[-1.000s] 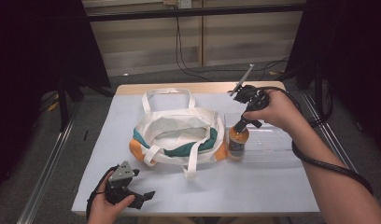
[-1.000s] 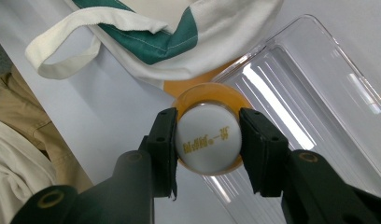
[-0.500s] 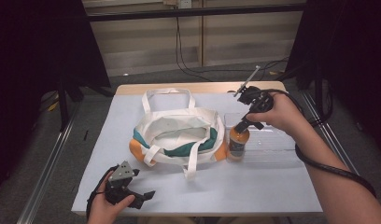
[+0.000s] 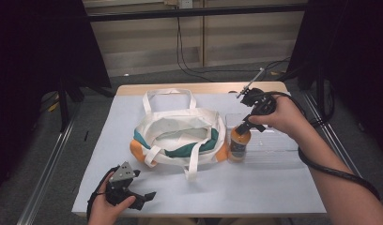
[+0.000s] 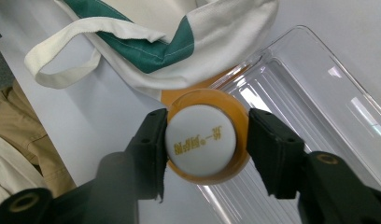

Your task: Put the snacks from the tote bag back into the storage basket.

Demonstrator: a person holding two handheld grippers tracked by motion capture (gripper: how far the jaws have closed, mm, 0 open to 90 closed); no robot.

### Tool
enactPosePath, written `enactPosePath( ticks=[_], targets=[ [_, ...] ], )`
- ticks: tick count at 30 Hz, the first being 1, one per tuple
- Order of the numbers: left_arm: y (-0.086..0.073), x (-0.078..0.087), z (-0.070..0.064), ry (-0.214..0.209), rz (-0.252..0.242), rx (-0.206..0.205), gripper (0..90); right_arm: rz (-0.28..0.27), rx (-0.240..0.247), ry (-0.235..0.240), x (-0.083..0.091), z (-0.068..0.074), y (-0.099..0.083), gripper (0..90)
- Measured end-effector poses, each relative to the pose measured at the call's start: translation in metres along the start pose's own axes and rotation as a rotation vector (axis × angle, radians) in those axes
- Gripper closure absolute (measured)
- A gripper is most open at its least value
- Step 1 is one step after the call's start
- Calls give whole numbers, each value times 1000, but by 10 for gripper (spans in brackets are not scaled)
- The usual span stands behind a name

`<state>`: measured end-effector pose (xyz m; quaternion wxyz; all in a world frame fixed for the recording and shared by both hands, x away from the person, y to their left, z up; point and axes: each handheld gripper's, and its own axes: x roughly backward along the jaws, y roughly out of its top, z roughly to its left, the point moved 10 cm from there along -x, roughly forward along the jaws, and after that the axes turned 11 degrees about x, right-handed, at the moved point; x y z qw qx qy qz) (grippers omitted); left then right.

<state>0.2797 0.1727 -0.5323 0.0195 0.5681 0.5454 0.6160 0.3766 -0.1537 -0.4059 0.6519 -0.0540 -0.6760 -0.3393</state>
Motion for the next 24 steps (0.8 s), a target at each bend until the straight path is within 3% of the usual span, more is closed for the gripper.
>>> enactPosePath(
  ticks=[2,3,5,11,15,24],
  targets=[
    [0,0,0,2,1,4,15,0,-1,-1,0,0,-1,450],
    [0,0,1,3,3,3,15,-29,-1,-15,2,-2,1,381],
    [-1,0,0,5,6,1,15,-63,-1,-25,3,-5,2,339],
    [1,0,0,5,2,-2,15,-97,-2,-73,7,-10,0,220],
    [-1,0,1,12,9,-1,15,-101,-2,-74,5,-7,-3,146],
    [-2,0,1,6,8,2,15,-150,-24,-85,5,-9,-9,70]
  ],
)
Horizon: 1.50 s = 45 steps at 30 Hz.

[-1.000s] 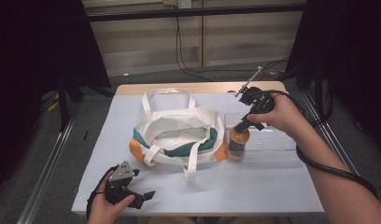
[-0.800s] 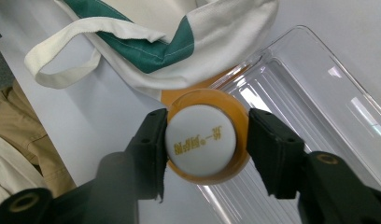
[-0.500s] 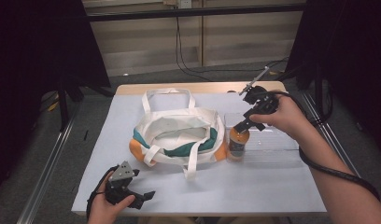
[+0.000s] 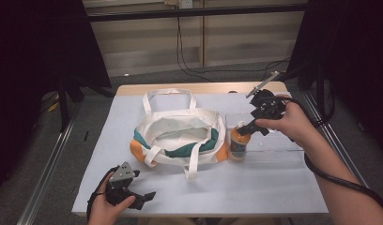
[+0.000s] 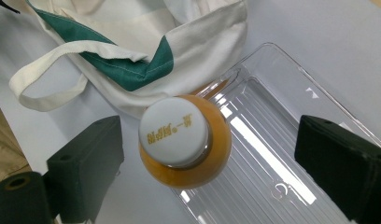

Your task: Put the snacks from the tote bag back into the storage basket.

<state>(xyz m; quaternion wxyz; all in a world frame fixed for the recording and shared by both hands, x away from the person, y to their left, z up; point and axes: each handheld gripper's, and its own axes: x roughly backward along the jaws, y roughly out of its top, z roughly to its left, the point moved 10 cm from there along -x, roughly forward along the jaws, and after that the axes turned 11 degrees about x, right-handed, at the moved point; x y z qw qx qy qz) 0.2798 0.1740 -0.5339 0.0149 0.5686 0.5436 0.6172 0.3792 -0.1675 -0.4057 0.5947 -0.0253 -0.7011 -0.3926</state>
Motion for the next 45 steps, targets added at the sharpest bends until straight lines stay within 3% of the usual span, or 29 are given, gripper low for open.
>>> enactPosePath(
  ticks=[12,29,45],
  targets=[
    [-1,0,1,1,2,10,15,-46,-6,4,0,4,-8,55],
    [-2,0,1,3,6,5,15,-56,34,7,1,18,-19,45],
    [-2,-2,0,2,11,4,15,-64,23,24,-3,25,-34,37]
  ],
)
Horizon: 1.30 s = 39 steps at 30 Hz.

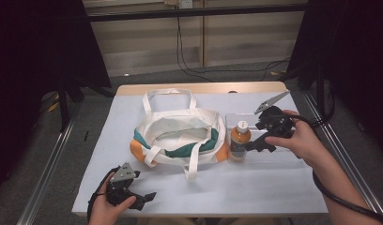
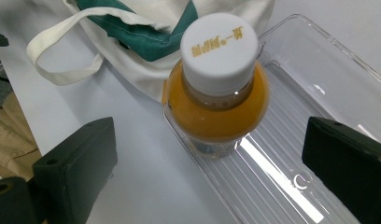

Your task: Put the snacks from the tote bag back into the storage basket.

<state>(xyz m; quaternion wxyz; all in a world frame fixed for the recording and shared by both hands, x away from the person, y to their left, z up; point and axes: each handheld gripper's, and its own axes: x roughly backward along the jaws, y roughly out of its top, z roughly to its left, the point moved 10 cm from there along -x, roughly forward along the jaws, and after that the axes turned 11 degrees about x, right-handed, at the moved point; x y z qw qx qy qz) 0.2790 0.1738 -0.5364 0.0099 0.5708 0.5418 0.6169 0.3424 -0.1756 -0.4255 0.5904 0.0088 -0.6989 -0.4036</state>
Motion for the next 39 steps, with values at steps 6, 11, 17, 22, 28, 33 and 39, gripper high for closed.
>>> enactPosePath(
  ticks=[6,11,17,22,28,33,39],
  targets=[
    [0,0,0,0,-3,5,15,8,-6,0,-3,1,-7,37],
    [0,0,0,6,-2,4,15,-7,-12,10,-4,2,-11,37],
    [0,0,0,-1,-5,8,15,-15,-16,7,-2,1,-16,37],
    [0,0,-1,0,-4,9,15,-20,-28,15,-3,2,-24,37],
    [0,0,-1,1,-4,6,15,-25,-32,26,-5,4,-30,37],
    [0,0,0,2,-4,3,15,-37,-28,18,-4,4,-35,37],
    [0,-1,-1,1,-4,7,15,-46,-39,31,-6,5,-40,37]
  ],
)
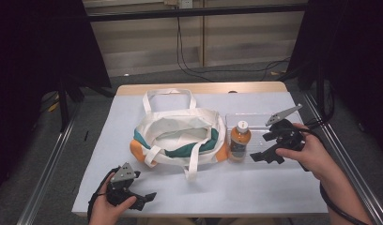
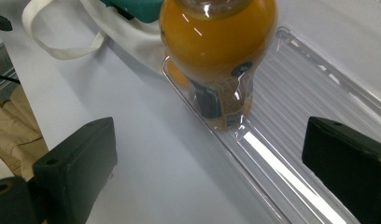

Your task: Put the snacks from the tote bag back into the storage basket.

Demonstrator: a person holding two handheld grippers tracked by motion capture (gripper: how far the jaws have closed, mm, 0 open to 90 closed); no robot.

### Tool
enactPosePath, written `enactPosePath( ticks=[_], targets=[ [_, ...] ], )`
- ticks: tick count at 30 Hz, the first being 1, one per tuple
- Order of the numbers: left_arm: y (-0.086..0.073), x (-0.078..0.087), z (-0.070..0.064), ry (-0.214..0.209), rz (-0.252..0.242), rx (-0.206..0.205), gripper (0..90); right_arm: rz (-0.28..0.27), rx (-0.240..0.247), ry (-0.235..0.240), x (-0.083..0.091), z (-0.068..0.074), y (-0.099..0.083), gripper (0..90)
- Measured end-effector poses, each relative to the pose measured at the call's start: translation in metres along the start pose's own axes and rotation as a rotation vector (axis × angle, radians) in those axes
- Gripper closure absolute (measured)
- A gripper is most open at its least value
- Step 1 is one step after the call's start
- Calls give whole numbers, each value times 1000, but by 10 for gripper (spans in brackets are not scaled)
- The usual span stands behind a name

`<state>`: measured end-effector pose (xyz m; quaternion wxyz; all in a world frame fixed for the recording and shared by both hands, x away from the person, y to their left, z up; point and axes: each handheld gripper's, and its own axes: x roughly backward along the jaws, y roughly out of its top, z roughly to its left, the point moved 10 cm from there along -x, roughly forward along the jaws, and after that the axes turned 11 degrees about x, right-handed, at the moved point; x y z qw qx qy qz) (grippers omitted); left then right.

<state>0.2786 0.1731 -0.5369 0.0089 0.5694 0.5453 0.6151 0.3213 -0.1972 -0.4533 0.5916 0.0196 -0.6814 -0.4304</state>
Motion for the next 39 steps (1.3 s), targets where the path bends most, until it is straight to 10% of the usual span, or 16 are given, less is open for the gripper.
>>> enactPosePath(
  ticks=[39],
  targets=[
    [0,0,2,3,6,1,15,-12,-21,-44,7,-10,-32,45]
  ],
)
